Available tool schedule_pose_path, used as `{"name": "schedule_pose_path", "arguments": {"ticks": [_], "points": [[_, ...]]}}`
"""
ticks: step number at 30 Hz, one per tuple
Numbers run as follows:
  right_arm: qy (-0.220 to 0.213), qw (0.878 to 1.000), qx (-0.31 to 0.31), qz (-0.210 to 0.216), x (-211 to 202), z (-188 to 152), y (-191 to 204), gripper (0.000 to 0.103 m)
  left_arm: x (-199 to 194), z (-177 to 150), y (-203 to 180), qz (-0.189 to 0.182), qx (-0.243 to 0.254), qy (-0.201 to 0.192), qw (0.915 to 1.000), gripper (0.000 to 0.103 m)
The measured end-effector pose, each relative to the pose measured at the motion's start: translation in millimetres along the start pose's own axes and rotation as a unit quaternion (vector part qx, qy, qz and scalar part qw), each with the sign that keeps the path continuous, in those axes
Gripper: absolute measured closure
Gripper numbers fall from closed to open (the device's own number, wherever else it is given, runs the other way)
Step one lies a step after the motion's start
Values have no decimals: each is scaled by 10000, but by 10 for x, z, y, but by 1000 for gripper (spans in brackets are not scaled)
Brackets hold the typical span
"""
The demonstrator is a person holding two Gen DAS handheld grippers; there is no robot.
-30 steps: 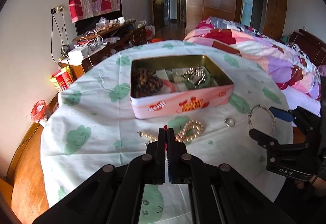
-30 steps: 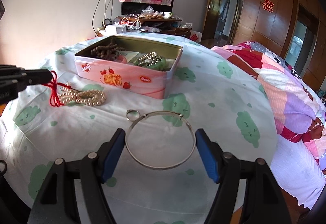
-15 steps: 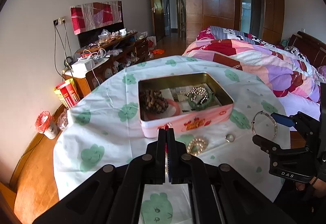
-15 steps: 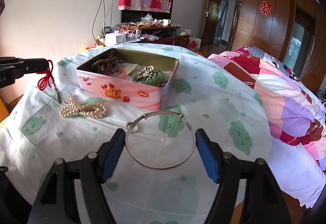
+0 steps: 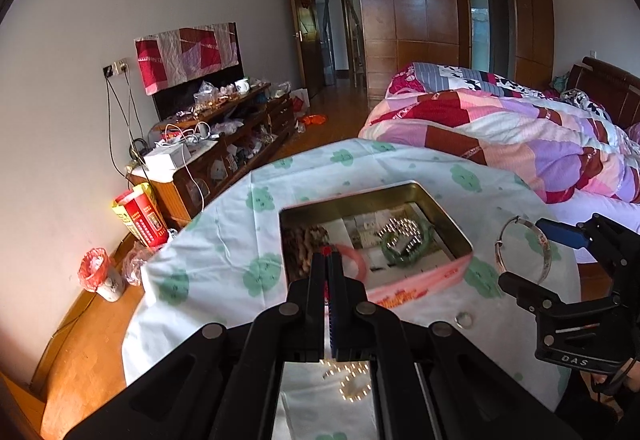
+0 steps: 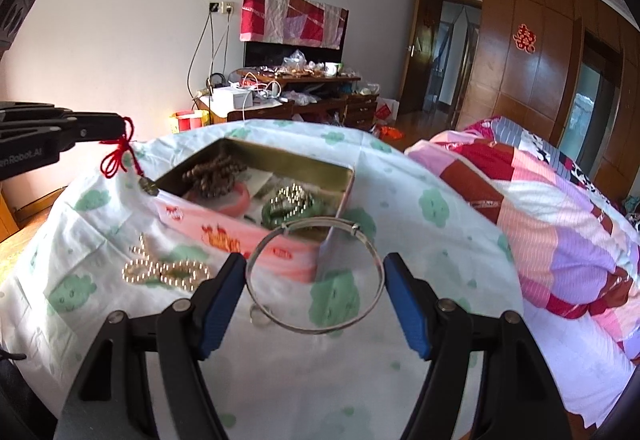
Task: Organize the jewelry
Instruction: 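Grasp the silver bangle with the right tool while the left tool holds the strand, then carry the red-tasseled strand and silver bangle into the tin and open both tools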
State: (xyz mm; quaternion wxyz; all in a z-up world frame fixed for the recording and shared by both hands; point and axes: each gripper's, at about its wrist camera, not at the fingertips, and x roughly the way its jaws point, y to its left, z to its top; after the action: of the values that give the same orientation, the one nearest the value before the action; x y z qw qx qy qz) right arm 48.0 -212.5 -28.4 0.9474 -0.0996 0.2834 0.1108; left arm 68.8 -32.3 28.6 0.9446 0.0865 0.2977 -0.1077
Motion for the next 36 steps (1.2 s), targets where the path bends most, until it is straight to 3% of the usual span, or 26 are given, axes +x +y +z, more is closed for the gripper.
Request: {"name": "schedule_pose_path", "arguments": {"ticks": [15, 36], "points": [[-287, 9996, -49, 29, 218, 451, -51, 30, 349, 329, 0, 233, 157, -12, 9996, 103], [-79, 9999, -118, -16, 668, 614, -30, 31, 846, 428, -65, 267, 253, 334, 9988, 103]]}}
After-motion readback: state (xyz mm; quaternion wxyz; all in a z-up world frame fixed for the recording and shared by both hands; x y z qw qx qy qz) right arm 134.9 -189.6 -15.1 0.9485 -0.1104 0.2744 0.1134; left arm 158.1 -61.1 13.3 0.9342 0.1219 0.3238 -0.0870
